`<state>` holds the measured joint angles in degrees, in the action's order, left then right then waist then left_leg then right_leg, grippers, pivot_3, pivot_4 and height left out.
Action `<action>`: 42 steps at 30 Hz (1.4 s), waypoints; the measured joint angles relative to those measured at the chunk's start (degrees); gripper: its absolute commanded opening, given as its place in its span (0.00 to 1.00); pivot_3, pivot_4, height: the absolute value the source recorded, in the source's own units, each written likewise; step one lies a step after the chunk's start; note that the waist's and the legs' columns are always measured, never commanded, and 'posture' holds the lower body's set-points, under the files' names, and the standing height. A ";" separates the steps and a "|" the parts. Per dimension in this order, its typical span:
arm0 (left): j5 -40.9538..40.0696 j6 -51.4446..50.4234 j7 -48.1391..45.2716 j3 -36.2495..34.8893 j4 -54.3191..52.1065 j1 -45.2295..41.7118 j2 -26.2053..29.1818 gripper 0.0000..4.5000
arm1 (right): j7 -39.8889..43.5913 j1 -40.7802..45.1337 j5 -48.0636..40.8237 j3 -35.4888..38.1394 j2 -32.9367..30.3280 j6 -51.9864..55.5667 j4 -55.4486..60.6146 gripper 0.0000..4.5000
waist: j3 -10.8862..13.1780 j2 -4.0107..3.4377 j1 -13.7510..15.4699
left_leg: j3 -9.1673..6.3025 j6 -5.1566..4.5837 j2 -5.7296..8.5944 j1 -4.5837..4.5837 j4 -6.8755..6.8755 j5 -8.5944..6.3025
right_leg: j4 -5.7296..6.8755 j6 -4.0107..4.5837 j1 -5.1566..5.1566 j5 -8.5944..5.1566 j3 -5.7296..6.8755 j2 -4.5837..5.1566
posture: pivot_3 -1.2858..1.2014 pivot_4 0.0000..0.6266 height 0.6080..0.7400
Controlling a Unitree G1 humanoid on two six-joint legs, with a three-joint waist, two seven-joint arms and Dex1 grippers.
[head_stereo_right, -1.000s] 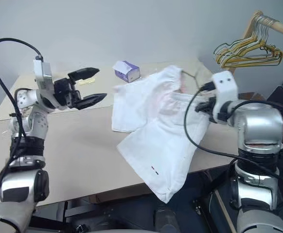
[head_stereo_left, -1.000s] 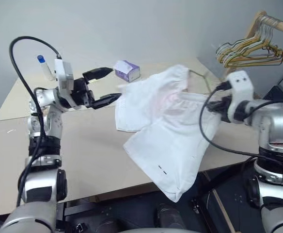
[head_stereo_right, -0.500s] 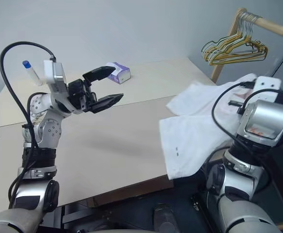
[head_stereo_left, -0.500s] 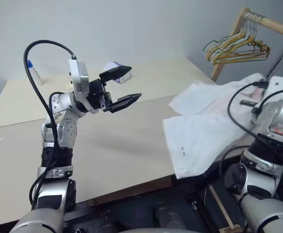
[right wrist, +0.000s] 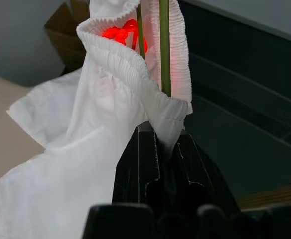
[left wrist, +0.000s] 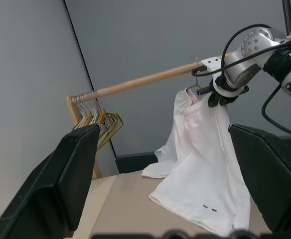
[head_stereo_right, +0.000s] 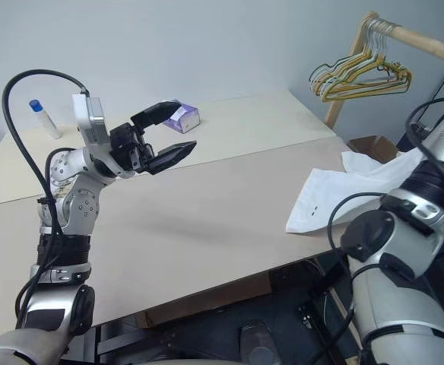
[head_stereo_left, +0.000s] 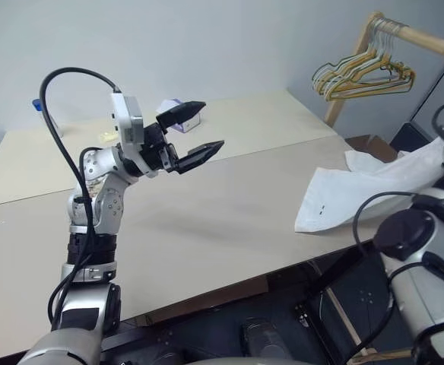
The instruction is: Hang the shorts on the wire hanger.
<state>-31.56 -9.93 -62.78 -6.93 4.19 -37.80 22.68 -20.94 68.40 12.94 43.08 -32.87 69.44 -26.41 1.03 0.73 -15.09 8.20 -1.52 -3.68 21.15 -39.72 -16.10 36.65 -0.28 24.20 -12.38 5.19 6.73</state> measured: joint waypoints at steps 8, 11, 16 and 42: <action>0.16 1.07 -0.03 0.19 -0.11 0.65 0.91 0.99 | -1.59 5.25 -5.91 0.08 -10.23 -10.33 -18.85 0.00 | 0.13 -0.19 -0.10 | 0.10 0.00 -0.01 -0.08 0.06 0.00 | -0.01 -0.36 -0.03 -0.22 -0.11 0.00 | 0.42 0.00 1.00; 0.28 1.28 -0.05 0.59 -0.10 0.65 0.93 0.99 | -1.58 6.89 -9.34 0.58 -12.90 -13.09 -25.76 0.00 | 0.15 -0.20 -0.09 | 0.12 -0.01 -0.02 -0.08 0.08 0.00 | -0.04 -0.38 -0.04 -0.23 -0.13 -0.01 | 0.42 0.00 1.00; 0.35 1.28 -0.91 0.92 -0.09 0.66 1.91 0.99 | -1.85 7.47 -14.46 0.81 -16.40 -16.89 -34.94 0.00 | 0.23 -0.28 0.02 | 0.12 0.00 -0.01 -0.07 0.13 0.00 | -0.12 -0.38 -0.03 -0.23 -0.13 -0.01 | 0.43 0.00 1.00; -2.26 0.12 -2.52 1.10 -1.62 1.82 2.07 1.00 | -8.52 3.44 -15.51 -14.39 -15.81 -19.80 -32.44 0.99 | 0.33 -0.44 0.44 | 0.21 0.34 -0.04 -0.03 0.15 0.20 | -0.44 -0.58 -0.08 -0.14 -0.19 -0.03 | 0.43 0.00 1.00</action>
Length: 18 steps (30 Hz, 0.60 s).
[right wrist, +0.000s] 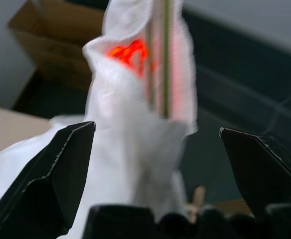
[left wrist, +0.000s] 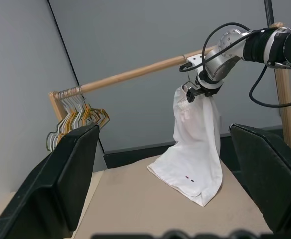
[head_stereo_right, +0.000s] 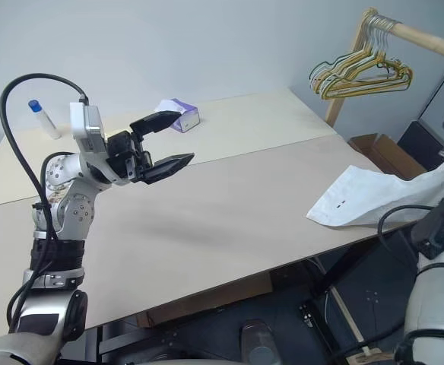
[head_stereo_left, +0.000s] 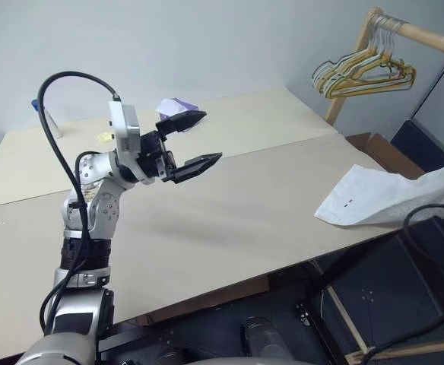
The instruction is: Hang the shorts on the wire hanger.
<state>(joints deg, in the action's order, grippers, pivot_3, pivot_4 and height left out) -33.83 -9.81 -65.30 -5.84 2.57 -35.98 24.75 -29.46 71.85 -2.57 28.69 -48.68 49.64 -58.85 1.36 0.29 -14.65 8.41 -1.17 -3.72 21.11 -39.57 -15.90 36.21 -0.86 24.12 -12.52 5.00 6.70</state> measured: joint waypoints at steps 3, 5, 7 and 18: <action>0.00 0.00 -0.03 0.00 -0.06 0.04 0.08 1.00 | -4.32 -2.99 2.37 -2.07 2.92 0.26 9.85 0.99 | 0.00 -0.03 0.00 | 0.01 0.06 -0.04 -0.02 0.02 0.04 | 0.03 -0.01 0.01 0.00 -0.04 -0.04 | 0.43 0.00 1.00; 0.00 -0.04 0.01 0.01 -0.19 0.12 0.13 1.00 | -7.34 -6.39 5.64 -5.10 6.16 1.00 20.16 0.99 | -0.01 -0.04 0.04 | 0.04 0.11 -0.09 -0.05 0.05 0.07 | 0.06 -0.02 0.01 0.01 -0.10 -0.08 | 0.43 0.00 1.00; 0.00 -0.08 0.04 0.00 -0.26 0.25 0.29 1.00 | -9.74 -9.53 8.84 -7.84 9.52 1.35 29.24 0.99 | -0.02 -0.06 0.06 | 0.03 0.17 -0.10 -0.06 0.05 0.10 | 0.10 -0.02 0.03 0.01 -0.23 -0.10 | 0.43 0.00 1.00; 3.46 -0.11 3.94 -1.80 0.28 5.34 5.50 1.00 | 5.86 -24.75 16.57 -27.98 17.42 -7.48 61.23 0.99 | -0.01 -0.06 1.65 | 0.03 0.13 -0.11 -0.02 0.17 0.08 | -0.04 -0.03 0.13 0.02 -0.43 -0.21 | 0.45 0.00 1.00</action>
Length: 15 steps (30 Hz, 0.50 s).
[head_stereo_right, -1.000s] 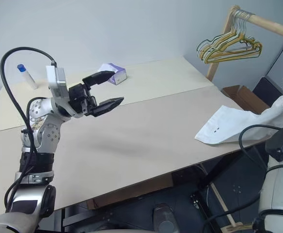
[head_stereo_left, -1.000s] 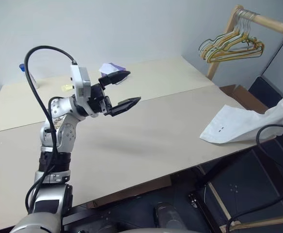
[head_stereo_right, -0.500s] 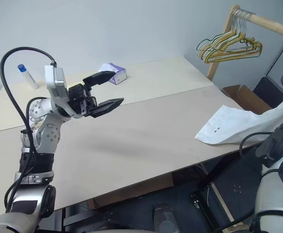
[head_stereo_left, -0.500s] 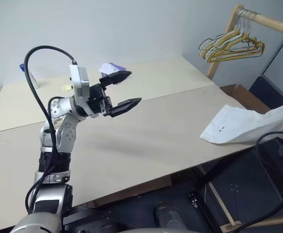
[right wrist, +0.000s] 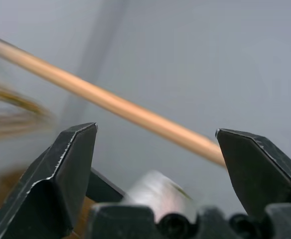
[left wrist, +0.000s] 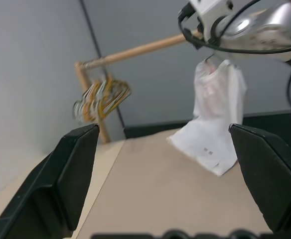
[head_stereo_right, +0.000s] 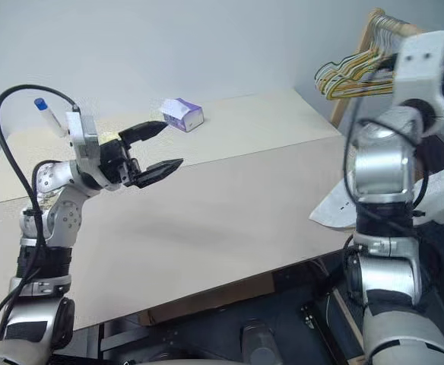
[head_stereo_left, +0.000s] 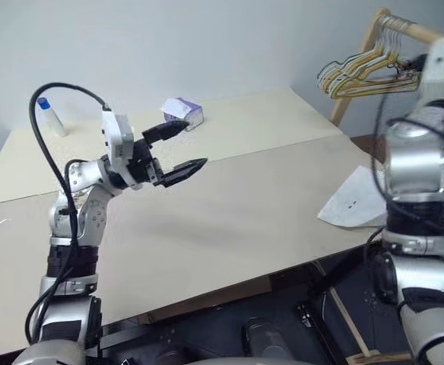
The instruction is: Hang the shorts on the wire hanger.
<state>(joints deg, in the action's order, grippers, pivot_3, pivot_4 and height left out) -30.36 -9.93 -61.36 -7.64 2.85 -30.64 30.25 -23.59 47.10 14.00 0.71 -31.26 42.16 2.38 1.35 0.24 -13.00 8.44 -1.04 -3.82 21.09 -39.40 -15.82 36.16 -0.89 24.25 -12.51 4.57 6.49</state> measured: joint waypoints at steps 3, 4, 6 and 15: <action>0.66 -0.71 1.98 -1.29 -1.28 3.73 2.16 1.00 | 11.75 -1.22 -3.48 -2.75 -0.51 -5.76 4.08 0.99 | 0.01 0.02 0.43 | 0.03 -0.11 0.01 -0.01 0.02 -0.07 | -0.03 0.02 -0.01 0.01 0.06 0.01 | 0.46 0.00 1.00; 0.77 -1.26 2.56 -1.79 -2.37 5.36 2.76 1.00 | 15.31 -1.13 -4.21 -3.56 -0.65 -6.72 4.46 0.99 | 0.01 0.10 0.67 | 0.03 -0.12 0.00 -0.01 0.02 -0.07 | -0.04 0.05 -0.01 0.03 0.15 0.01 | 0.47 0.00 1.00; 0.83 -1.49 3.48 -2.83 -5.14 9.91 3.91 1.00 | 22.76 -1.32 -5.52 -6.44 -1.21 -8.57 4.45 0.99 | 0.00 0.17 1.05 | 0.03 -0.18 -0.01 -0.02 0.02 -0.11 | -0.05 0.21 -0.02 0.12 0.30 0.00 | 0.48 0.00 1.00; 0.74 -4.73 10.35 -6.14 -15.84 22.96 4.30 1.00 | 50.49 -7.12 -14.82 -14.89 0.39 -15.66 5.40 0.99 | 0.04 0.28 6.65 | -0.03 -0.43 -0.04 0.04 0.02 -0.26 | -0.06 0.53 0.02 0.29 0.55 0.00 | 0.54 0.00 1.00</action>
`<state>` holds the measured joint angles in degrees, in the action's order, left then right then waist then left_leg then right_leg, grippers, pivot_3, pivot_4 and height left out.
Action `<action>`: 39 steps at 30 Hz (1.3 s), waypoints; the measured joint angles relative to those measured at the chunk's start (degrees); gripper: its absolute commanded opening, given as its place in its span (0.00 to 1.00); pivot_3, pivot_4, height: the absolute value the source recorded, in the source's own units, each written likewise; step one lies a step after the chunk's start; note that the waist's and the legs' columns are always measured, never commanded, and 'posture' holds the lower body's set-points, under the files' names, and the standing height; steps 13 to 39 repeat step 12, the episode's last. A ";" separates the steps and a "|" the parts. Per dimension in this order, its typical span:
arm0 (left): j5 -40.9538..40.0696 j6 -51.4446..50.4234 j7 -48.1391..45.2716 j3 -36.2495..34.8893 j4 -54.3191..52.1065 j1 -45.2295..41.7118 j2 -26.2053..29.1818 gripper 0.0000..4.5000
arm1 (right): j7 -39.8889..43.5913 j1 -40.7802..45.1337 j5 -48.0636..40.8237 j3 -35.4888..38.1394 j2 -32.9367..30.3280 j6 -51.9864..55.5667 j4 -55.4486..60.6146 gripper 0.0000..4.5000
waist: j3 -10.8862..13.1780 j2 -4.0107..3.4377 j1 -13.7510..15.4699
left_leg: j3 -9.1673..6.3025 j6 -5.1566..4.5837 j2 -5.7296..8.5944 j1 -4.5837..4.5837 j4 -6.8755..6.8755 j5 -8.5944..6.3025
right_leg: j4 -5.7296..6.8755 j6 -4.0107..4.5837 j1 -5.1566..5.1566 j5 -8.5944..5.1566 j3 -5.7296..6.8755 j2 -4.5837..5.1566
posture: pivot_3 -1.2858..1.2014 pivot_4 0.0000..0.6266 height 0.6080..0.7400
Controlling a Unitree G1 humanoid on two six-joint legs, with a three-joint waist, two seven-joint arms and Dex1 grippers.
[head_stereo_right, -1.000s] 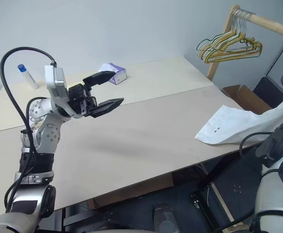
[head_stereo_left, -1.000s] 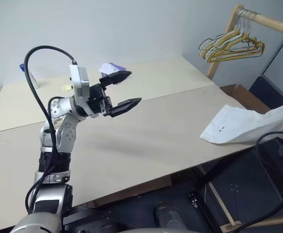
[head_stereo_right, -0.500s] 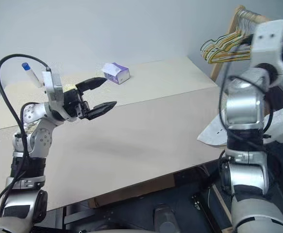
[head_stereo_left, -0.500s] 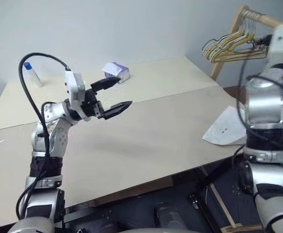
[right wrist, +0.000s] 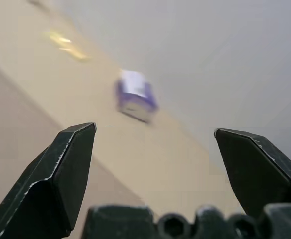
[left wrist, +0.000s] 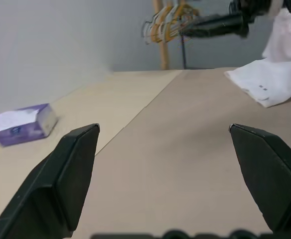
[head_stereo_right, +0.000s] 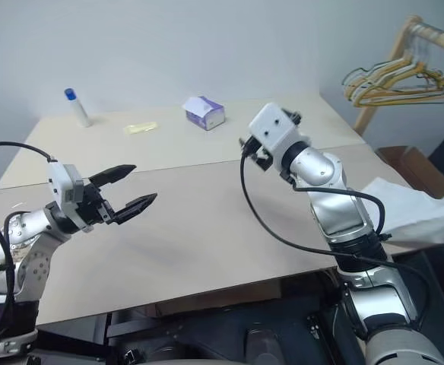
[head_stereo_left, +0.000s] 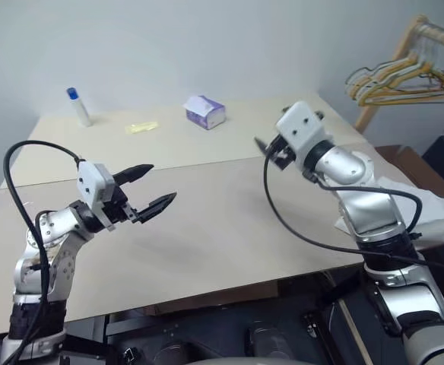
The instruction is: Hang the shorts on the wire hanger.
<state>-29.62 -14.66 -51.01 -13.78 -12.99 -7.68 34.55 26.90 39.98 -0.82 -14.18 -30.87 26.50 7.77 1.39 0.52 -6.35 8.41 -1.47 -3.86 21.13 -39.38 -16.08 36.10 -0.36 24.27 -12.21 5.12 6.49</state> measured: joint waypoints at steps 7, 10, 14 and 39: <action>0.41 -2.19 3.46 -1.13 -4.13 5.83 1.83 1.00 | 10.59 -3.89 -0.24 -1.90 -3.03 -1.30 -1.28 0.99 | 0.02 0.04 5.70 | -0.06 0.02 0.00 0.07 0.00 -0.01 | -0.05 0.11 0.01 -0.02 0.25 0.01 | 0.57 0.00 1.00; 0.32 -2.81 4.98 -1.16 -5.45 6.32 1.80 1.00 | 11.87 -5.45 1.07 -3.64 -2.82 -2.42 -1.97 0.99 | 0.02 0.04 6.99 | -0.08 0.04 0.00 0.07 0.00 0.00 | -0.03 0.15 0.02 -0.02 0.31 0.00 | 0.57 0.00 1.00; 0.30 -2.86 5.51 -1.15 -5.94 6.47 1.78 1.00 | 11.85 -5.47 2.31 -4.43 -2.34 -2.92 -2.12 0.99 | 0.02 0.04 7.26 | -0.09 0.04 -0.01 0.08 0.00 0.01 | -0.03 0.15 0.02 -0.03 0.33 -0.01 | 0.57 0.00 1.00; 0.30 -2.86 5.51 -1.15 -5.94 6.47 1.78 1.00 | 11.85 -5.47 2.31 -4.43 -2.34 -2.92 -2.12 0.99 | 0.02 0.04 7.26 | -0.09 0.04 -0.01 0.08 0.00 0.01 | -0.03 0.15 0.02 -0.03 0.33 -0.01 | 0.57 0.00 1.00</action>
